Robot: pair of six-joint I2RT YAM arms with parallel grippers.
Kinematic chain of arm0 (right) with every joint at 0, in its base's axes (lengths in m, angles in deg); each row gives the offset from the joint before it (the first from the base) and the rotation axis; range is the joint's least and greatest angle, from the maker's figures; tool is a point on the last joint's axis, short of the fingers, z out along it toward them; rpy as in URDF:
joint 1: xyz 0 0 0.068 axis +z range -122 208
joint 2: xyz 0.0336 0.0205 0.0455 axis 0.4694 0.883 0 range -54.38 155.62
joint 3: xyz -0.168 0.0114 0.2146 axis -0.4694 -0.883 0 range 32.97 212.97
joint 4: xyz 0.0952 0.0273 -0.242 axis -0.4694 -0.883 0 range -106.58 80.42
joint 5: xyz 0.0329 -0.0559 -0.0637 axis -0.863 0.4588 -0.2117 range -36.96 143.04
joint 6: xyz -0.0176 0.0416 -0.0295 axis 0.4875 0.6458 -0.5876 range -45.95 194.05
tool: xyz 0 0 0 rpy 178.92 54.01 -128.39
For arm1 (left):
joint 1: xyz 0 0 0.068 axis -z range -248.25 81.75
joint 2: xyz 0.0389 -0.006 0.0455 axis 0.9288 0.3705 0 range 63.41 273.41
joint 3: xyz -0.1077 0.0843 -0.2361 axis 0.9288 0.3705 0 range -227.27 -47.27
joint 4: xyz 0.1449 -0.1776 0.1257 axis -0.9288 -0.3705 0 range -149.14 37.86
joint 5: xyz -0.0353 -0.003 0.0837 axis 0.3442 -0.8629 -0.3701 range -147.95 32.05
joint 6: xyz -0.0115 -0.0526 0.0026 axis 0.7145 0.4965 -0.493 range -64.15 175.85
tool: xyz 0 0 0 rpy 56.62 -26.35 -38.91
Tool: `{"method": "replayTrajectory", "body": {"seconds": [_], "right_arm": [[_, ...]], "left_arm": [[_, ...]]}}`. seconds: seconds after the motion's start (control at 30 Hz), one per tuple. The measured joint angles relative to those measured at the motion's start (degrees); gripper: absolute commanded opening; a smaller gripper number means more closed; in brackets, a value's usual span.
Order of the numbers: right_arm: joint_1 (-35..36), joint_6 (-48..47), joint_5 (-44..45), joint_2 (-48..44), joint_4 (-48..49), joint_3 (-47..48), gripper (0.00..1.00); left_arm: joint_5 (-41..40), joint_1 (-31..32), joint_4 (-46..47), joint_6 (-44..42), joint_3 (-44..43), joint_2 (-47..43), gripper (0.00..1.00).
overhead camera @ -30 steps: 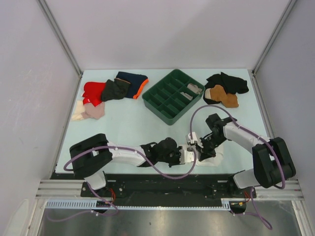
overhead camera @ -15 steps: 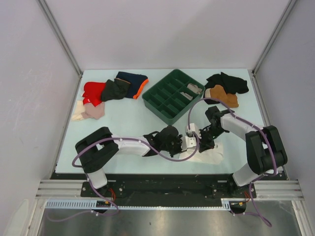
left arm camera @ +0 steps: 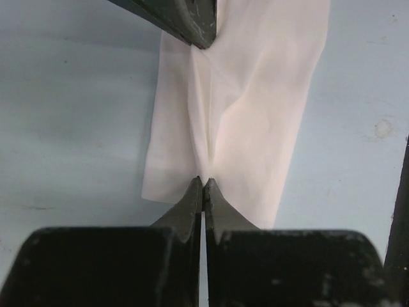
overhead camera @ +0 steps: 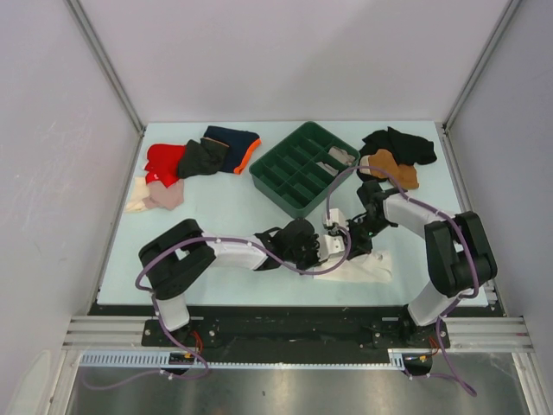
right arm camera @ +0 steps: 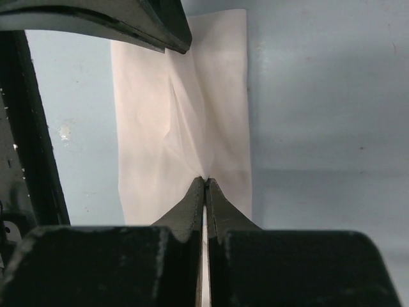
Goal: Roll the underwear
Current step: Fold the underwear at the center of the board.
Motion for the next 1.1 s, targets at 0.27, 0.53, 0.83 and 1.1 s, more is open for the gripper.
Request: {"method": "replayTrajectory", "body": {"seconds": [0.27, 0.53, 0.83, 1.1], "right_arm": [[0.0, 2.67, 0.85, 0.5, 2.73, 0.07, 0.12], [-3.69, 7.45, 0.39, -3.32, 2.97, 1.99, 0.38], [-13.81, 8.57, -3.65, -12.72, -1.03, 2.84, 0.47], [-22.6, 8.2, -12.68, -19.52, -6.91, 2.84, 0.48]], "left_arm": [[-0.81, -0.42, -0.2, 2.12, -0.09, 0.44, 0.24], [-3.63, -1.51, -0.04, 5.03, 0.92, -2.93, 0.59], [0.24, -1.68, -3.63, 2.6, -2.51, -7.87, 0.87], [9.9, -1.68, -20.96, -6.86, -26.51, 9.84, 0.89]]}}
